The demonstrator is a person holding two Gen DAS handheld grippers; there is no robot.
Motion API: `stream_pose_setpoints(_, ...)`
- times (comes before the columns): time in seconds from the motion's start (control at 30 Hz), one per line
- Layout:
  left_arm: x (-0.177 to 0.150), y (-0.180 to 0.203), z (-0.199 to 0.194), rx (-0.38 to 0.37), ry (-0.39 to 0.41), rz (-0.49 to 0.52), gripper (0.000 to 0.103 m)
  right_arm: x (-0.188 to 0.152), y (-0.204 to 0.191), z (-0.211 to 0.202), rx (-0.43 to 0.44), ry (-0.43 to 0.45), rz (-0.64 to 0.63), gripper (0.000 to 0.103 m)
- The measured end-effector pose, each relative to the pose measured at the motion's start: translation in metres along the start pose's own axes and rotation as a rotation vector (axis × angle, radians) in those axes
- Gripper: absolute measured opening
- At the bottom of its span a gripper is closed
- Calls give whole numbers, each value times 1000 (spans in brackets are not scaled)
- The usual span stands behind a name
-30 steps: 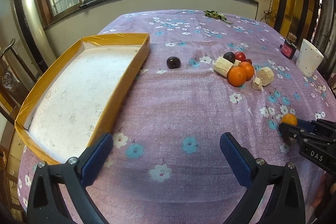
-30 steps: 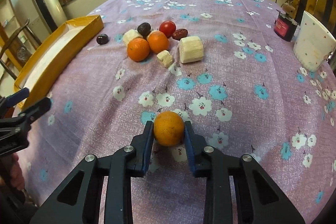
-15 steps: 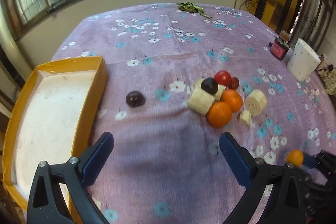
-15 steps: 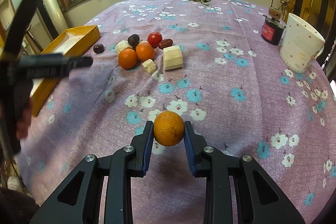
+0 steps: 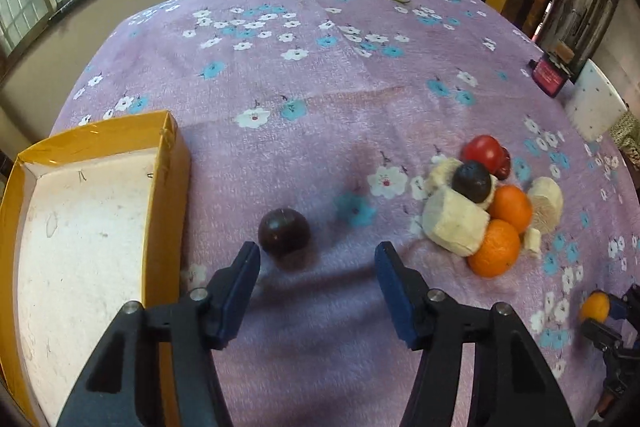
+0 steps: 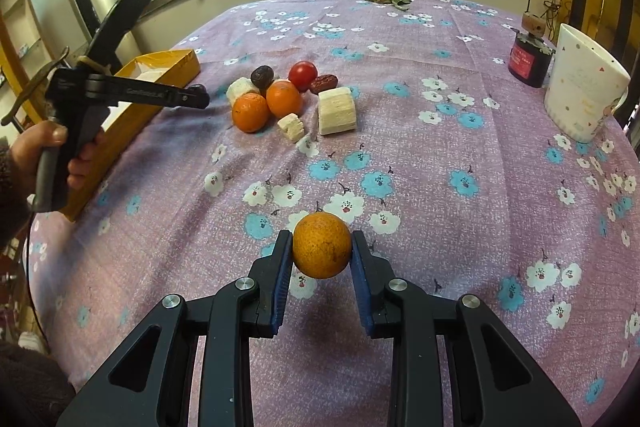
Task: Organize fruits
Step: 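Grasp the loose orange with the right tool while the left tool grasps the dark plum, then carry the orange and plum over the yellow tray with both tools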
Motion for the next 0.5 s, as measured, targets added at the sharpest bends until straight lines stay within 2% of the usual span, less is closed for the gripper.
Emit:
stream_pose_setpoints(0.03,2,-3,3,1,-5,-11,61,0,0,1,0,-2,0,28)
stream_pose_setpoints(0.17,8,-11,9,11,-7,-26,34,2,0,2,2,-2,-7,28)
stream_pose_setpoints(0.23,9,-14,9,29,-2,-23,27,2,-1,3,2,-2,-11,28)
stream_pose_setpoints(0.37,4,-17,3,-6,11,-68,26,2,-1,4,-1,-6,-17,28)
stream_pose_setpoints(0.5,-8,-9,-4,-22,21,-57,26,-3,0,12,12,-57,-4,28)
Point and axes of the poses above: each gripper's, at about its wrist camera, not at the fingertips, and z roughly the way its jaws point, y to its right, x to its top, the point moved 5 cm from there along z, roughly the way its jaws point, and after that the axes turned 6 degrees about -x, right-handed, at the moved point
